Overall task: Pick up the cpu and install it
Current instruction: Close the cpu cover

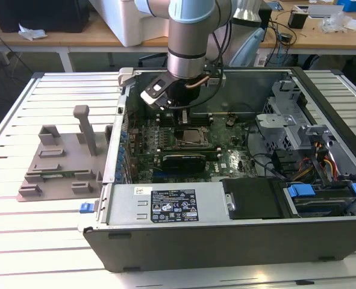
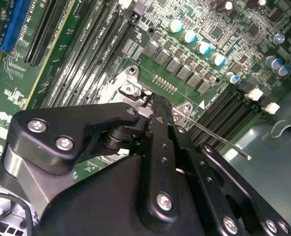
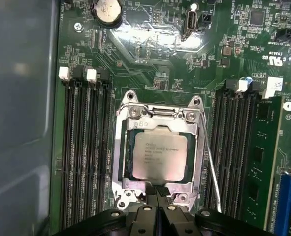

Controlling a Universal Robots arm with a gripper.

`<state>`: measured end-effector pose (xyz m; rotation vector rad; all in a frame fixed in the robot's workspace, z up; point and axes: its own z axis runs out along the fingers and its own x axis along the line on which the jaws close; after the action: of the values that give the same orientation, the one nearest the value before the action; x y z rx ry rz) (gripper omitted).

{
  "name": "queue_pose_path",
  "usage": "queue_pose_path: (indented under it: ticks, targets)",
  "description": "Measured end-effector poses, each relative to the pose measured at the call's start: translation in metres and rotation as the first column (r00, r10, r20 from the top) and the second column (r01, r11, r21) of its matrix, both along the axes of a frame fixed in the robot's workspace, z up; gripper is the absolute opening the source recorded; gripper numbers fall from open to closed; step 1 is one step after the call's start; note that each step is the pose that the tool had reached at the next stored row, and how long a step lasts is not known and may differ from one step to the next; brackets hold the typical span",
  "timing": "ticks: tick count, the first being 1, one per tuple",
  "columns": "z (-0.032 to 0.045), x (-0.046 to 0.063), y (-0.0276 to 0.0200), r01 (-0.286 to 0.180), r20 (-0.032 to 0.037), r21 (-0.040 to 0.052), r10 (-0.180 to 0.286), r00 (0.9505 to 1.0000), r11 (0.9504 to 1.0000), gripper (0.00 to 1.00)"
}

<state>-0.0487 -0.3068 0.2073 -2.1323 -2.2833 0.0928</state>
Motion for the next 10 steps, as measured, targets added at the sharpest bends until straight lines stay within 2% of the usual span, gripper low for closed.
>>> queue_pose_path:
  ticks: [3, 6, 10]
  targets:
    - [-0.0016, 0.001, 0.0, 0.0, 0.0, 0.0002, 0.0, 1.0, 1.0, 0.11]
    - [-0.0022, 0.007, -0.0001, 0.0, -0.0002, 0.0002, 0.0, 1.0, 1.0, 0.11]
    - [0.0017, 0.015, 0.0, 0.0, 0.0, 0.0005, 0.0, 1.0, 1.0, 0.11]
